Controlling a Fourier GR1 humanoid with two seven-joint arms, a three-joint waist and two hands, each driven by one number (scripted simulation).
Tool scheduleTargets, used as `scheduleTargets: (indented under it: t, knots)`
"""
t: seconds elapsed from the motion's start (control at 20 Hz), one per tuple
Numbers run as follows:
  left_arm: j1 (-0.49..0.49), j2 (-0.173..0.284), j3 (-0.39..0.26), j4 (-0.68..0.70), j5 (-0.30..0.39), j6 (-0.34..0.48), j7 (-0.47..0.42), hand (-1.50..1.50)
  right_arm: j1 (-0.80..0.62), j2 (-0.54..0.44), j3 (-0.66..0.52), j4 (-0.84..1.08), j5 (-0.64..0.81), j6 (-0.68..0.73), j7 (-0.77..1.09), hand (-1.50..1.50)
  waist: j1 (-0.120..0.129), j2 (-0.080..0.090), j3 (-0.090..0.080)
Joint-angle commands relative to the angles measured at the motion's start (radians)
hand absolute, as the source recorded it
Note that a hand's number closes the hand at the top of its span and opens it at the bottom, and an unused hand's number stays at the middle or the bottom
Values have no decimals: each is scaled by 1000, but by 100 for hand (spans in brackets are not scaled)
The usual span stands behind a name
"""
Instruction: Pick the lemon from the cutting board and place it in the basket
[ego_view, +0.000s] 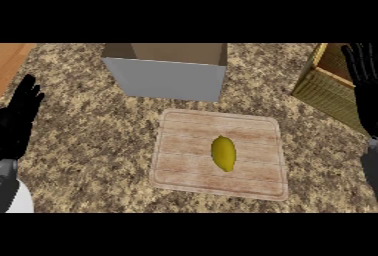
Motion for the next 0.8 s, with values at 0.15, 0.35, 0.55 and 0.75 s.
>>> scheduleTargets:
  t: [0.15,0.35,0.55,0.75]
  knots:
    - [-58,-26,-37,41,2,-68,27,0,-194,117,56,182,-154,209,-84,150,25,-2,14]
    - [-51,-59,-92,19,25,-112,66,0,-246,29,290,93,51,422,-186,150,61,2,10]
    - [-41,-80,-94,53,21,-106,69,0,-193,231,513,83,356,187,-320,-150,24,-12,11]
    - [-27,-97,-84,81,9,-108,60,0,-203,398,620,-6,463,3,-57,-150,-15,-23,10]
